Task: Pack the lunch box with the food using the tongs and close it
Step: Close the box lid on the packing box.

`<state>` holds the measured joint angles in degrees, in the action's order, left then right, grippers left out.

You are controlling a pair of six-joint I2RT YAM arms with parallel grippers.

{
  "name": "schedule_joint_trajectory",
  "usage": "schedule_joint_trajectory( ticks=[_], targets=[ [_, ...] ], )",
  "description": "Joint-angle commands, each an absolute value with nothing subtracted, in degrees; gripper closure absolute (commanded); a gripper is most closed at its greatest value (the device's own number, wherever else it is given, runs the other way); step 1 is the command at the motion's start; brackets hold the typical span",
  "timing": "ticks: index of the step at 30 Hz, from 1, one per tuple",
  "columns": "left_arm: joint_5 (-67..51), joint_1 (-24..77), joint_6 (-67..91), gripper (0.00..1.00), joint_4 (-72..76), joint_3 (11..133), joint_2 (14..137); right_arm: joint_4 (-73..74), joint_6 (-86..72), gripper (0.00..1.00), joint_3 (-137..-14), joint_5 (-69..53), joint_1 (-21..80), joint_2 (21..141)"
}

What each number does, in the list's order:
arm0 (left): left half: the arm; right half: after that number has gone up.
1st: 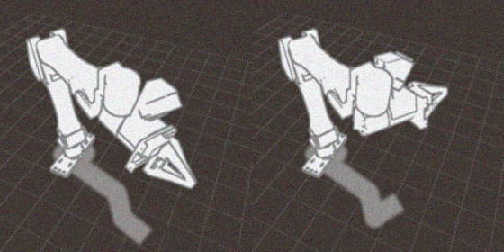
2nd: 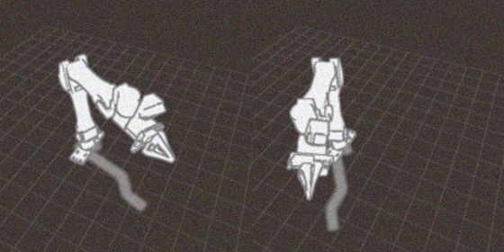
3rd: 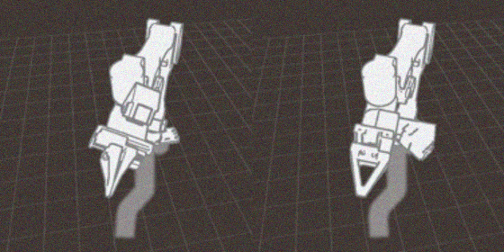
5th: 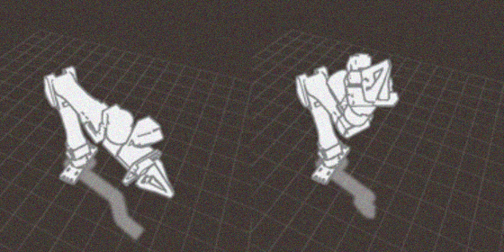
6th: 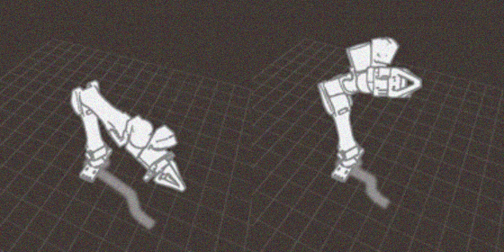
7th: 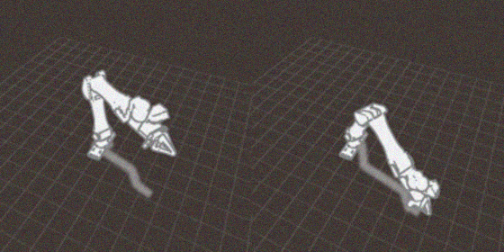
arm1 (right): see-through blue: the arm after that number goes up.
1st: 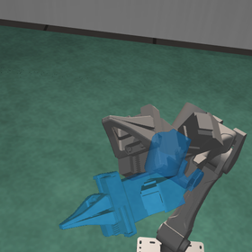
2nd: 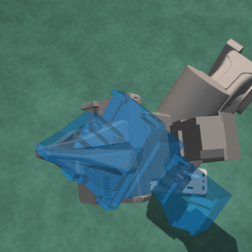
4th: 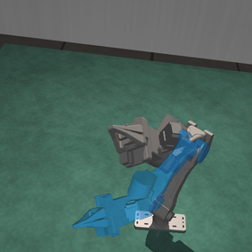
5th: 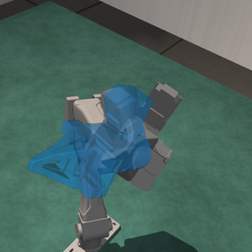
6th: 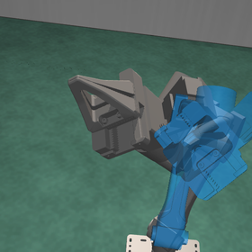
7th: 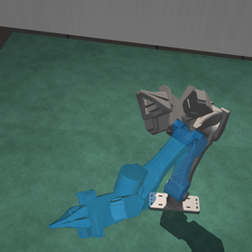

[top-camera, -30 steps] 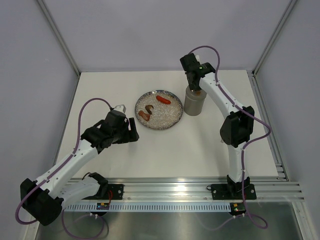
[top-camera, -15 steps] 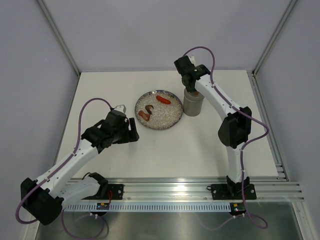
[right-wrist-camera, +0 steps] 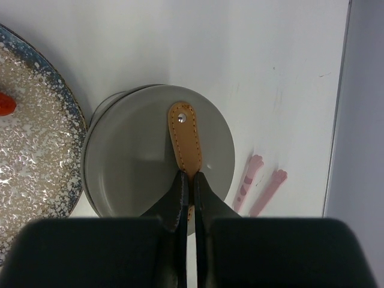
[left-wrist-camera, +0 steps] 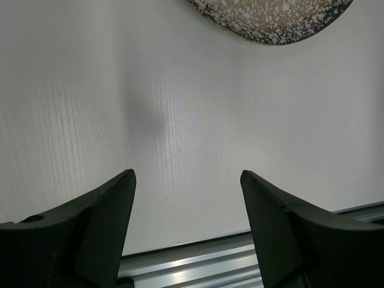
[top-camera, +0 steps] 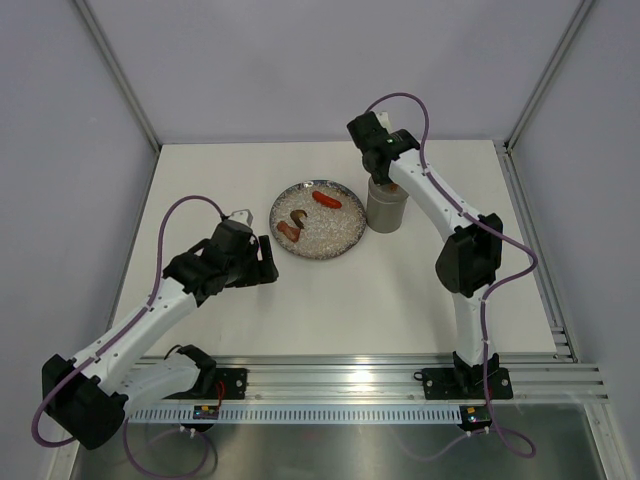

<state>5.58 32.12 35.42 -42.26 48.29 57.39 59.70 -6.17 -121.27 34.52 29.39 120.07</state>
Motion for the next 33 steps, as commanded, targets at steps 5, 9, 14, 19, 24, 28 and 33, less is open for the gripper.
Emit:
schedule_joint_trajectory(
  ticks=[5,9,14,19,24,28,33],
  targets=[
    [5.5,31.8,34.8,0.25,-40.1,49.9,57.3,59.2,-5.4,1.0,-124.4,37.8,30.5,119.7],
    [5.4,31.8,34.7,0.25,-39.8,49.7,57.8,59.4,-5.1,1.0,-124.3,38.1,30.8,119.8],
    [5.4,31.8,34.4,0.25,-39.7,49.9,58.2,59.6,-3.3,1.0,-124.5,39.2,31.4,120.7],
    [5.4,31.8,34.3,0.25,-39.8,50.0,58.2,60.1,-2.7,1.0,-125.3,40.0,31.7,121.6],
    [5.4,31.9,34.3,0.25,-39.8,50.1,58.1,60.2,-2.5,1.0,-125.3,39.4,31.8,121.7],
    [5.4,31.8,34.3,0.25,-39.9,50.0,58.0,60.4,-2.4,1.0,-125.0,39.4,32.0,122.0],
    [5.4,31.8,34.4,0.25,-39.8,50.0,58.1,60.6,-2.5,1.0,-125.1,39.1,31.9,122.3]
  ],
)
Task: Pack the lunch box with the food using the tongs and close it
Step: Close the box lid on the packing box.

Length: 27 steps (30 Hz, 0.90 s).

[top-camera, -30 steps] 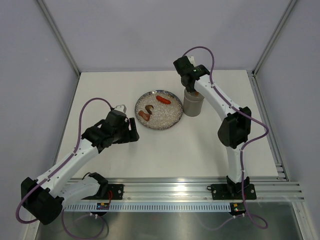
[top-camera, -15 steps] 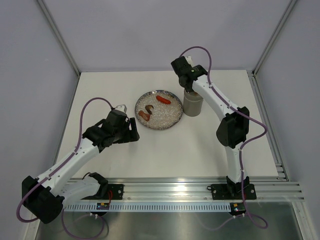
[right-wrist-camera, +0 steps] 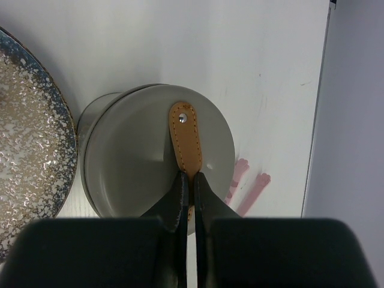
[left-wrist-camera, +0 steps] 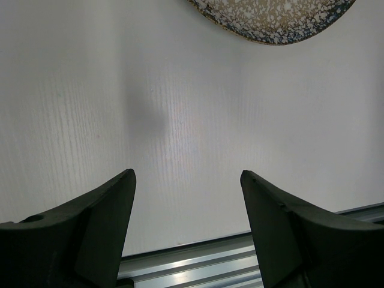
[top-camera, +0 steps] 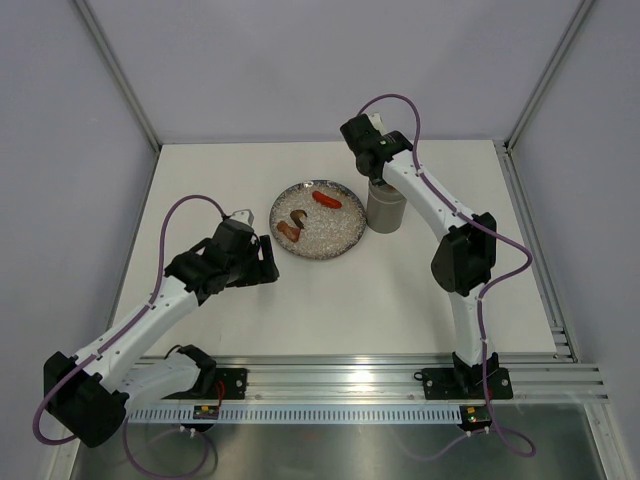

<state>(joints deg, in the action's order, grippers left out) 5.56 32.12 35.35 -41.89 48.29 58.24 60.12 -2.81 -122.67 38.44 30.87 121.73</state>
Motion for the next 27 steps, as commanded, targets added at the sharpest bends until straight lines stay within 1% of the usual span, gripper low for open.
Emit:
schedule_joint_trajectory(
  ticks=[1,12,20,27],
  targets=[
    [5.4,31.8,34.3,0.25,-39.8,49.9,58.1,60.6,-2.6,1.0,-125.0,39.1,32.0,122.4],
    [5.4,31.8,34.4,0.25,-39.6,49.3,57.7,59.8,-4.0,1.0,-121.6,38.4,31.9,122.3],
    [5.3,31.8,34.3,0.25,-39.5,49.5,58.1,56.7,-4.7,1.0,-115.2,37.9,31.9,121.4],
    [5.1,31.8,34.0,0.25,-39.6,50.0,58.4,57.1,-4.9,1.0,-115.6,38.5,32.4,120.8]
  ],
)
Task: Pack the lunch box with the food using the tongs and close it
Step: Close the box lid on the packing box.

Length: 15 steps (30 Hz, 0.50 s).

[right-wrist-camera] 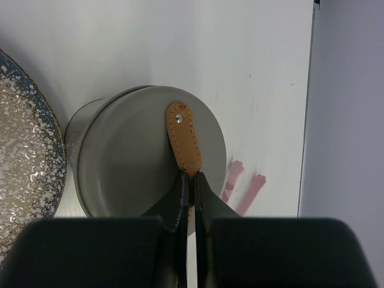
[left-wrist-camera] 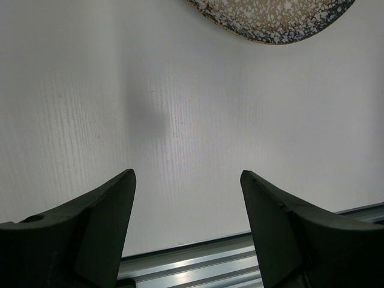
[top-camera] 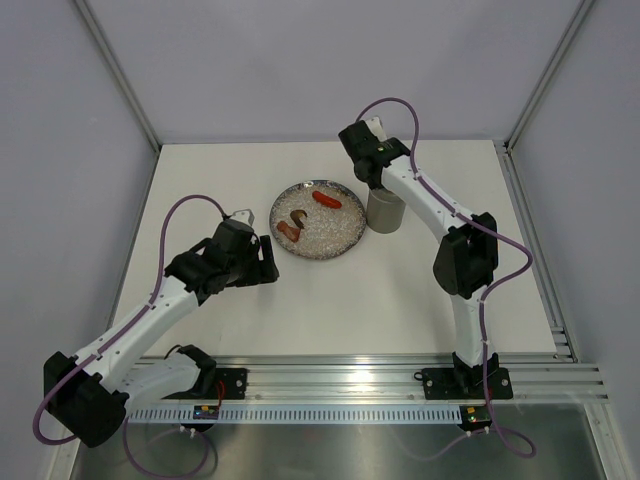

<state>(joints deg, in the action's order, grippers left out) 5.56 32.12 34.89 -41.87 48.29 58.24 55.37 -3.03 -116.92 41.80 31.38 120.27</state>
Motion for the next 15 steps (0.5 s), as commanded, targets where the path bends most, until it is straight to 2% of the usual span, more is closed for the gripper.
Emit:
schedule_joint_trajectory(
  ticks=[1,7,15],
  targets=[
    [5.0,31.8,33.9,0.25,-39.6,50.1,58.3,57.5,-4.8,1.0,-116.0,38.8,32.3,120.6],
    [4.5,31.8,34.3,0.25,-38.9,49.8,58.3,61.1,-4.8,1.0,-121.5,41.4,32.4,120.0],
    [4.4,31.8,33.6,0.25,-39.0,49.2,57.6,61.8,-4.7,1.0,-122.6,42.4,32.9,119.1]
  ],
)
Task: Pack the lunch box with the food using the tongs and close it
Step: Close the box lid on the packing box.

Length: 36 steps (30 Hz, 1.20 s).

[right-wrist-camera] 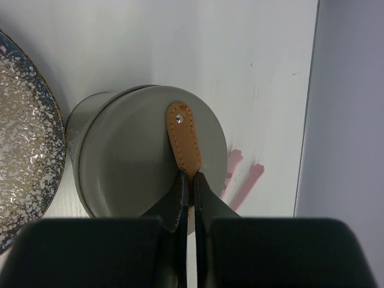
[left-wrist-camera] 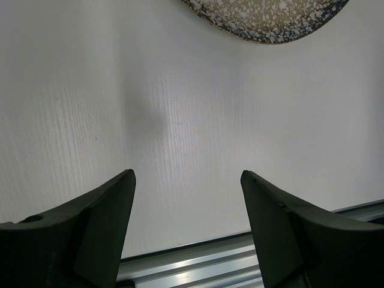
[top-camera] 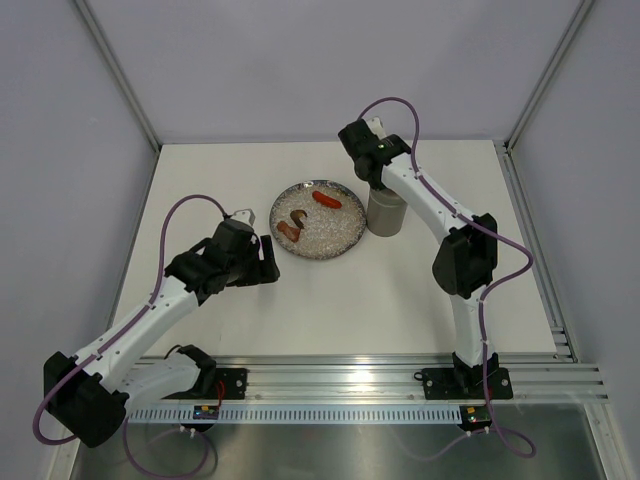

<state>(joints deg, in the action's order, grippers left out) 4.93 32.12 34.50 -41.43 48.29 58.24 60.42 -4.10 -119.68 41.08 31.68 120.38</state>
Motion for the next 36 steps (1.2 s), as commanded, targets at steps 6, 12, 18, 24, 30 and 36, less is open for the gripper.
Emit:
schedule_joint_trajectory(
  ticks=[6,12,18,24,30,36],
  targets=[
    [4.2,31.8,34.0,0.25,-38.7,48.6,57.5,61.9,-3.9,1.0,-123.5,45.0,33.6,119.4],
    [4.1,31.8,34.2,0.25,-38.7,48.4,57.2,62.0,-3.1,1.0,-123.9,46.8,34.2,119.4],
    [4.0,31.8,33.8,0.24,-38.7,49.0,57.7,62.1,-2.8,1.0,-124.1,48.0,34.6,120.0],
    [4.0,31.8,33.3,0.24,-38.9,49.7,58.2,61.6,-2.9,1.0,-123.8,46.6,34.6,120.7],
    [4.1,31.8,33.2,0.24,-39.0,49.2,58.2,60.5,-3.3,1.0,-121.5,45.6,34.5,120.8],
    [4.0,31.8,33.1,0.24,-39.1,49.0,58.1,60.4,-4.0,1.0,-120.1,45.5,34.5,121.5]
  ],
)
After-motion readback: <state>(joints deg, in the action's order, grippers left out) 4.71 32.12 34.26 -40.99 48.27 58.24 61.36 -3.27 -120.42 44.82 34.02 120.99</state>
